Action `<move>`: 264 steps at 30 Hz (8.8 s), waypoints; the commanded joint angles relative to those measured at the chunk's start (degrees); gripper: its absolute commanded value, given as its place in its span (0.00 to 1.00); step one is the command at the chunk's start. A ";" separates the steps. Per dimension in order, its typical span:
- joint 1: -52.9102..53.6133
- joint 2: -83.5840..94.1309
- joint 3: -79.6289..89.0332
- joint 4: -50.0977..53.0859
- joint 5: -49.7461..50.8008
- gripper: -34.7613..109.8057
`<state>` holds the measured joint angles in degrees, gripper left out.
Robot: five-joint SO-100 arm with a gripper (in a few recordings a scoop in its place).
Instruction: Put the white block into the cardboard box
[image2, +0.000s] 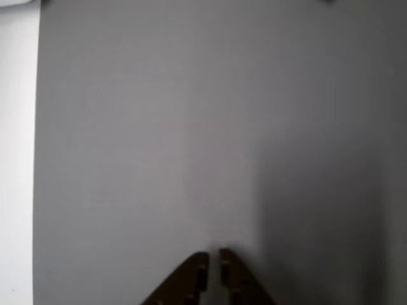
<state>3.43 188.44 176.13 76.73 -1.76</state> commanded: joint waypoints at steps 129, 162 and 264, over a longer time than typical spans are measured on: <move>8.35 -113.03 -100.63 -0.35 8.44 0.23; 12.92 -125.33 -115.84 4.66 -10.63 0.23; 15.38 -139.83 -128.41 11.16 -15.12 0.48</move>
<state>18.98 47.90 52.12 89.12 -17.49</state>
